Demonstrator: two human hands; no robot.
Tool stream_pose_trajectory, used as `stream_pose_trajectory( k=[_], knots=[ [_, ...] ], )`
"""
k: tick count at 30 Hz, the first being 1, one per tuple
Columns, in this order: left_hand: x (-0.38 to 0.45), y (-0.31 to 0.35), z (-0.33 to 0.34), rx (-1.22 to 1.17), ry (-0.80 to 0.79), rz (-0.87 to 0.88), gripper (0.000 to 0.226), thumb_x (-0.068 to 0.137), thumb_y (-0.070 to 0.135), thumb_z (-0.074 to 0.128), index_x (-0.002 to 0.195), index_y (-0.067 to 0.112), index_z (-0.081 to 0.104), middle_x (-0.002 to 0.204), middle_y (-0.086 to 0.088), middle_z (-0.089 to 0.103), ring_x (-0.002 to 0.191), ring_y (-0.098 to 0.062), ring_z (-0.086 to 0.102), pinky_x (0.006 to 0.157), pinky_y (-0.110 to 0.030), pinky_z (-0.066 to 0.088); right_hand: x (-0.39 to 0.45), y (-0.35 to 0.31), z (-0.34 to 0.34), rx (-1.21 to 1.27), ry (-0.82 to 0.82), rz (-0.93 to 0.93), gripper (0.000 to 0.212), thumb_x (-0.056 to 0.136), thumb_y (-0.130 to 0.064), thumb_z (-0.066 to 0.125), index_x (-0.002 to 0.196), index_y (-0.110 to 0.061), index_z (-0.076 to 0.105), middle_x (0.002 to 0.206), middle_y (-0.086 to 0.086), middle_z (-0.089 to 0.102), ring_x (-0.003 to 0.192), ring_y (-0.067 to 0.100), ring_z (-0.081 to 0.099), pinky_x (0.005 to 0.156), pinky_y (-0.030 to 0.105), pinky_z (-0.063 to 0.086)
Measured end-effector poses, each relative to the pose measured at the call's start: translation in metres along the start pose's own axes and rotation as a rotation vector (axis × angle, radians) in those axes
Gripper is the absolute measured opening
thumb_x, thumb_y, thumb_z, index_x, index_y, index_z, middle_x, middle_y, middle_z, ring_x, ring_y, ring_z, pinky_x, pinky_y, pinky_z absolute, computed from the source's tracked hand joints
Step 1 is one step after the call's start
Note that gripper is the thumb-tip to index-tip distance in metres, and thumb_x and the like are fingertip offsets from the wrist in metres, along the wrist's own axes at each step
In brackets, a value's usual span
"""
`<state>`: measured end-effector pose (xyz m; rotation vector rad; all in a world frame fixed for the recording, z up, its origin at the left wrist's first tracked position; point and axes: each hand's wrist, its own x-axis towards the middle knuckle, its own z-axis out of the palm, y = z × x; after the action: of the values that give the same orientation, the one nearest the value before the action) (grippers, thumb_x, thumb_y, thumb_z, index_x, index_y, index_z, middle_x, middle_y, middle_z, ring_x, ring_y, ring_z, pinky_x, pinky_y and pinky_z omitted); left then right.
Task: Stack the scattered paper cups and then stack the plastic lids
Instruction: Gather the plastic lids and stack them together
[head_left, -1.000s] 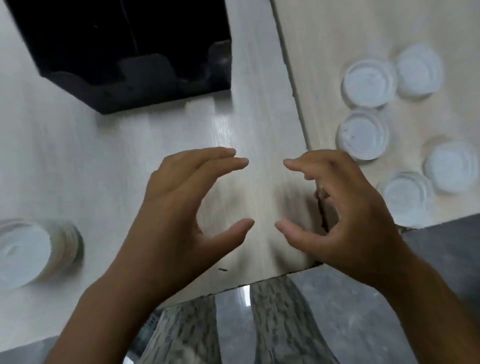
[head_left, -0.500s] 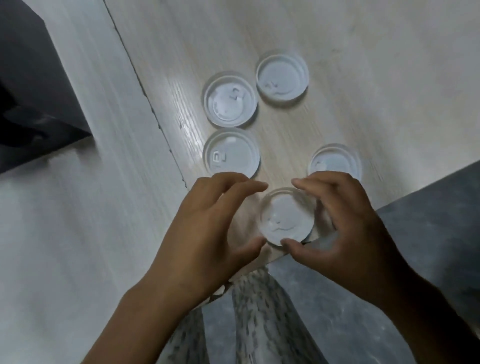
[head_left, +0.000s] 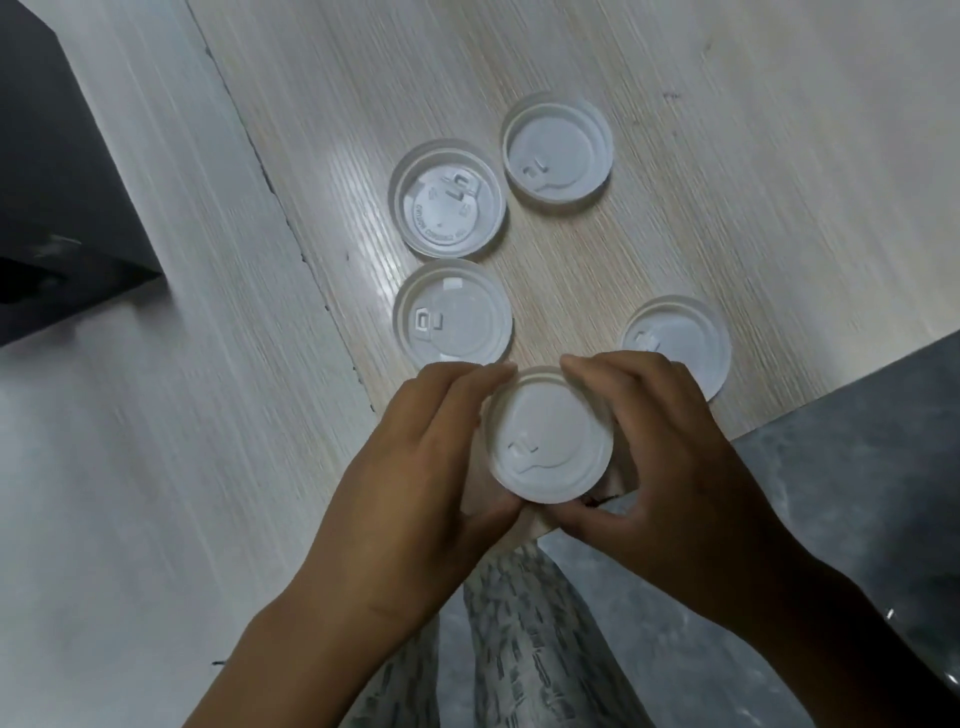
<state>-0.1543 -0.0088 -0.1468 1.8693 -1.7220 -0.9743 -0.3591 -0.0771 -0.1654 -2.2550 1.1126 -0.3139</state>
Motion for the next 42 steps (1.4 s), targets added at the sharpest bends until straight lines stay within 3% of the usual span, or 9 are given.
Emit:
stream_pose_trajectory(
  k=[5, 8, 16, 20, 25, 29, 33, 38, 42],
  knots=[
    [0.011, -0.014, -0.038, 0.075, 0.087, 0.012, 0.075, 0.078, 0.045, 0.078, 0.145, 0.019, 0.054, 0.134, 0.005, 0.055, 0.115, -0.013, 0.058, 0.092, -0.015, 0.045, 0.042, -0.022, 0.003, 0.149, 0.035, -0.006, 0.090, 0.071, -0.048, 0.083, 0.144, -0.007, 0.048, 0.137, 0.002, 0.050, 0.126, 0.007, 0.047, 0.107, 0.011, 0.039],
    [0.023, -0.028, -0.050, 0.110, 0.114, 0.012, 0.076, 0.077, 0.043, 0.081, 0.144, 0.019, 0.056, 0.132, 0.004, 0.055, 0.114, -0.015, 0.057, 0.095, -0.021, 0.044, 0.065, -0.025, 0.012, 0.172, 0.046, -0.011, 0.089, 0.070, -0.046, 0.082, 0.143, -0.007, 0.049, 0.137, 0.003, 0.049, 0.126, 0.010, 0.048, 0.106, 0.013, 0.040],
    [0.042, -0.051, -0.047, 0.069, 0.076, -0.021, 0.085, 0.071, 0.048, 0.078, 0.148, 0.022, 0.051, 0.136, 0.002, 0.051, 0.121, -0.019, 0.053, 0.102, -0.032, 0.047, 0.082, -0.014, 0.026, 0.154, -0.032, 0.040, 0.104, 0.065, -0.049, 0.092, 0.150, -0.014, 0.042, 0.140, -0.003, 0.041, 0.132, 0.016, 0.046, 0.108, 0.022, 0.041],
    [0.041, -0.055, -0.045, 0.018, 0.020, -0.036, 0.093, 0.069, 0.052, 0.079, 0.152, 0.025, 0.046, 0.141, 0.007, 0.049, 0.122, -0.012, 0.054, 0.098, -0.023, 0.046, 0.079, -0.012, 0.026, 0.204, -0.015, 0.057, 0.104, 0.068, -0.061, 0.082, 0.151, -0.017, 0.039, 0.139, -0.012, 0.036, 0.133, 0.007, 0.044, 0.108, 0.013, 0.039],
    [0.040, -0.056, -0.044, -0.013, 0.044, 0.006, 0.086, 0.071, 0.058, 0.075, 0.146, 0.020, 0.054, 0.135, 0.009, 0.057, 0.114, 0.003, 0.049, 0.097, -0.002, 0.038, 0.078, -0.015, 0.028, 0.255, 0.009, 0.067, 0.096, 0.071, -0.062, 0.079, 0.146, -0.011, 0.047, 0.135, -0.007, 0.044, 0.122, -0.004, 0.048, 0.102, 0.009, 0.041],
    [0.025, -0.065, -0.048, -0.029, 0.067, 0.005, 0.083, 0.075, 0.063, 0.065, 0.145, 0.021, 0.054, 0.134, 0.009, 0.059, 0.106, 0.004, 0.051, 0.089, -0.002, 0.043, 0.080, -0.028, 0.032, 0.246, -0.024, 0.054, 0.095, 0.069, -0.057, 0.082, 0.145, -0.011, 0.048, 0.136, -0.004, 0.045, 0.122, -0.001, 0.049, 0.102, 0.012, 0.044],
    [-0.004, -0.080, -0.065, -0.101, 0.139, -0.070, 0.086, 0.071, 0.061, 0.071, 0.147, 0.024, 0.052, 0.137, 0.009, 0.060, 0.099, 0.000, 0.061, 0.087, -0.007, 0.049, 0.089, -0.059, 0.044, 0.154, -0.063, 0.003, 0.095, 0.068, -0.044, 0.092, 0.145, -0.012, 0.048, 0.140, 0.001, 0.047, 0.127, 0.011, 0.050, 0.106, 0.024, 0.048],
    [-0.056, -0.098, -0.108, -0.153, 0.287, -0.148, 0.082, 0.070, 0.061, 0.070, 0.143, 0.028, 0.054, 0.132, 0.016, 0.060, 0.098, 0.001, 0.063, 0.087, -0.004, 0.048, 0.106, -0.121, 0.068, 0.143, -0.130, -0.099, 0.093, 0.068, -0.039, 0.094, 0.145, -0.016, 0.046, 0.138, -0.005, 0.043, 0.121, -0.002, 0.043, 0.104, 0.010, 0.042],
    [-0.115, -0.115, -0.158, -0.153, 0.423, -0.206, 0.081, 0.070, 0.054, 0.077, 0.141, 0.023, 0.057, 0.132, 0.010, 0.066, 0.099, -0.008, 0.068, 0.090, -0.017, 0.054, 0.119, -0.193, 0.090, 0.203, -0.187, -0.197, 0.094, 0.069, -0.042, 0.093, 0.146, -0.020, 0.044, 0.140, -0.008, 0.041, 0.123, -0.004, 0.041, 0.100, 0.008, 0.042]
  ],
)
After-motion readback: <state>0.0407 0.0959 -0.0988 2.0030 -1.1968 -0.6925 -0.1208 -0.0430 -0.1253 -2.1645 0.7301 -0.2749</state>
